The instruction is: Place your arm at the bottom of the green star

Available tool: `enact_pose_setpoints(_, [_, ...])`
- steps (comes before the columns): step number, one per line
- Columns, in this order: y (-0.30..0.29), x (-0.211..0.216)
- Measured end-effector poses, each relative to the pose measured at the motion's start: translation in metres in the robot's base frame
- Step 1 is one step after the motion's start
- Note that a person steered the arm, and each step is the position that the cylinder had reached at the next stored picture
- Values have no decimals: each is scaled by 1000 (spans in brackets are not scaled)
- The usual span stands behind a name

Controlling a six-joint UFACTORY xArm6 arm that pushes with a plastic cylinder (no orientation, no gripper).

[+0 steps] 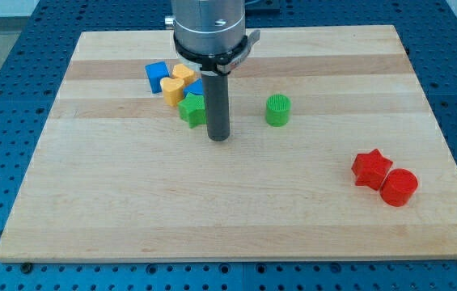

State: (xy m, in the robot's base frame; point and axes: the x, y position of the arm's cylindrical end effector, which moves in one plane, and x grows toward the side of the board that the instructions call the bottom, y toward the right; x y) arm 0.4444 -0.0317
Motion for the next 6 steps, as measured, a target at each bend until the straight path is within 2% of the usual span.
enact_pose_setpoints(2, [93,0])
enact_pose_setpoints(3, [100,0])
enact_pose_setpoints(4, [89,5])
enact_pose_setpoints(5, [34,31])
enact_pose_setpoints(6, [34,31])
